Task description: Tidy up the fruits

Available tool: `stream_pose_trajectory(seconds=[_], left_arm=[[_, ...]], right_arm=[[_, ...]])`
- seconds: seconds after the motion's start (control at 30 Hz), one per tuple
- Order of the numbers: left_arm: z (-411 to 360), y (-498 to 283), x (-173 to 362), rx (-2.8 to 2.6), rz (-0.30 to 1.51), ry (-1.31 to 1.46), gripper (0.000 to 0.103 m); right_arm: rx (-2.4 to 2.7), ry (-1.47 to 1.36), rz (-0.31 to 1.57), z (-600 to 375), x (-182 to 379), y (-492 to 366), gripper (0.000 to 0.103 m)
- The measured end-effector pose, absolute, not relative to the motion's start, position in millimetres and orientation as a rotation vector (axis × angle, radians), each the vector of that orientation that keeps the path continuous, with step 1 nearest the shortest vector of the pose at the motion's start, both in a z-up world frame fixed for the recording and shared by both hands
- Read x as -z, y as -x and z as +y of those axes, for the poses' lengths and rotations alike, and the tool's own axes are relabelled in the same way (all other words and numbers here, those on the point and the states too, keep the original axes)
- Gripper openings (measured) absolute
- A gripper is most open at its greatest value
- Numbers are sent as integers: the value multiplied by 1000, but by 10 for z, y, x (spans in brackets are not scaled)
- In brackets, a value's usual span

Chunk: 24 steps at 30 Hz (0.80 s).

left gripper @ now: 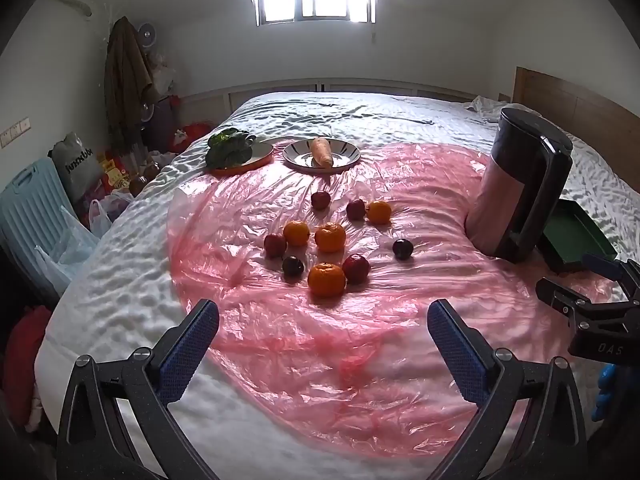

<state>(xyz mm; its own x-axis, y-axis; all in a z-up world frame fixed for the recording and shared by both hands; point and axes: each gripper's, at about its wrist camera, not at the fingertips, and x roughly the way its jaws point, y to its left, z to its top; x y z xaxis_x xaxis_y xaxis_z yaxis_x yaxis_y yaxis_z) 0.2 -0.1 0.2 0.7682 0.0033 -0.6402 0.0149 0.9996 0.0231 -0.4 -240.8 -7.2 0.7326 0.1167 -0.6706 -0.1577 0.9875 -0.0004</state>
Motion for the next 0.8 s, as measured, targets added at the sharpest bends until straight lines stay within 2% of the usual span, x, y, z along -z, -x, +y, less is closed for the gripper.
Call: stream_pose_trajectory(seconds=[0.8], left_arm=[[26, -29, 44, 9, 704, 9, 102]], right_arm=[[-146, 61, 729, -2391, 55, 32, 103]])
